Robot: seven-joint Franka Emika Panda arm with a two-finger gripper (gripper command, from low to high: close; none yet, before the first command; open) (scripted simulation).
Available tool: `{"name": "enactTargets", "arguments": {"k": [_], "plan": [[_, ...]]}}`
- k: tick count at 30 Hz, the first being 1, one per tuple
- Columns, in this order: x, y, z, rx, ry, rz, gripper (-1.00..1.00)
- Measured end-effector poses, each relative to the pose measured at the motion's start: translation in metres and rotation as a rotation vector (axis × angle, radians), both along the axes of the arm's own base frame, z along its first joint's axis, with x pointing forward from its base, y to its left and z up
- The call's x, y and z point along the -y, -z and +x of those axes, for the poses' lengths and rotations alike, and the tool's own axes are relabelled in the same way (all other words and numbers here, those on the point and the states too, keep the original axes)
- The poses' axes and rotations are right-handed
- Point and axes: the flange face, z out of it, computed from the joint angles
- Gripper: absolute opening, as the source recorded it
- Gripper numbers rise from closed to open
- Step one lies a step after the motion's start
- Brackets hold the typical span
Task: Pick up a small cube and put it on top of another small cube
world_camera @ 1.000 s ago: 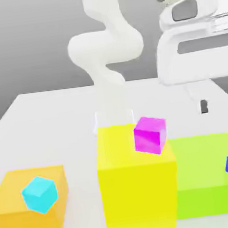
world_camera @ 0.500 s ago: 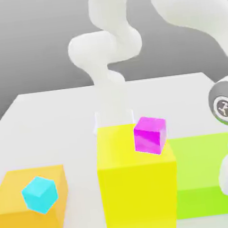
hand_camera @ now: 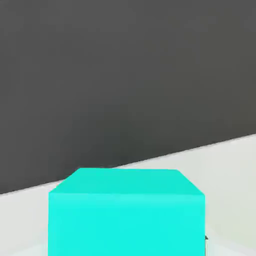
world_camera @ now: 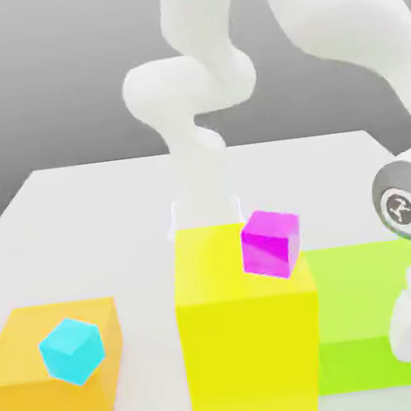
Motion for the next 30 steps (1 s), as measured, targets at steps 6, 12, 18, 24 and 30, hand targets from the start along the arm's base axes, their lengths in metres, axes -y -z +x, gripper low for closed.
{"name": "enactTargets", "arguments": {"k": [6, 12, 18, 24, 30], "plan": [[0.15, -0.049, 0.004, 0.003, 0.112, -0.019, -1.0], [0.318, -0.096, -0.051, -0.005, 0.273, -0.008, -1.0], [0.401, -0.1, -0.116, -0.004, 0.333, 0.008, -1.0], [0.405, -0.076, -0.119, -0.004, 0.34, 0.006, 1.0], [0.402, -0.115, -0.118, -0.005, 0.333, 0.004, 1.0]]}}
